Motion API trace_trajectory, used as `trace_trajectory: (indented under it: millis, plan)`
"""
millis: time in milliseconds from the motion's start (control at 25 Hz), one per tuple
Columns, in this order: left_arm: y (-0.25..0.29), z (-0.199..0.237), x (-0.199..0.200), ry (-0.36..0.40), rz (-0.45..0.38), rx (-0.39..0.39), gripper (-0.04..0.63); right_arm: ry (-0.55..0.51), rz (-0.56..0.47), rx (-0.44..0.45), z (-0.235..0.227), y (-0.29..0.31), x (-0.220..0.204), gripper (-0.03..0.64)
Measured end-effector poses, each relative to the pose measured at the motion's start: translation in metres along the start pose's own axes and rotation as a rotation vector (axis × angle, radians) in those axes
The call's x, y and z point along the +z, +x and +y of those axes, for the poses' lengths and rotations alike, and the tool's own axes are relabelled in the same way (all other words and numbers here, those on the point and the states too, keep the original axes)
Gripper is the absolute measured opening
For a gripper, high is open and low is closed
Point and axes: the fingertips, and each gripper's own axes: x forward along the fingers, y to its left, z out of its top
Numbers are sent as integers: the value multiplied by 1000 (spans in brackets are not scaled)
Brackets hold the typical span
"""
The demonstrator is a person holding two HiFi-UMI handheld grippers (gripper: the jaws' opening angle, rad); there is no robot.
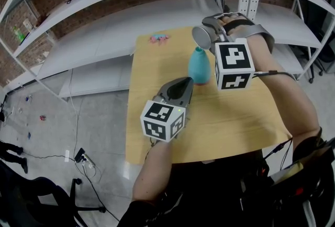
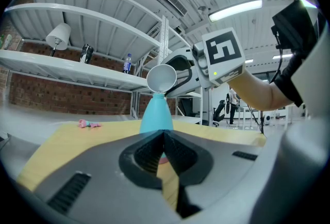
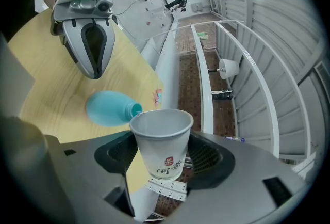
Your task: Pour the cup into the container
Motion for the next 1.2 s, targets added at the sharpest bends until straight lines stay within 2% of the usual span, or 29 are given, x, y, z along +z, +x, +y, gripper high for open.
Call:
trace_trajectory:
  millis: [280, 560, 880, 1200]
  plan:
    - [-1, -1, 0, -1, 1, -1, 0, 20, -5, 8, 2, 0, 0, 310]
    - [-1, 0, -1, 0, 3, 1, 0, 187, -83, 45, 10, 0, -1, 310]
    - [-1, 2, -3, -2, 11, 4, -2, 520, -217, 99, 18, -6, -19, 310]
    - [-1, 3, -2, -5, 12, 11, -2, 933, -339, 135, 22, -6, -62, 311]
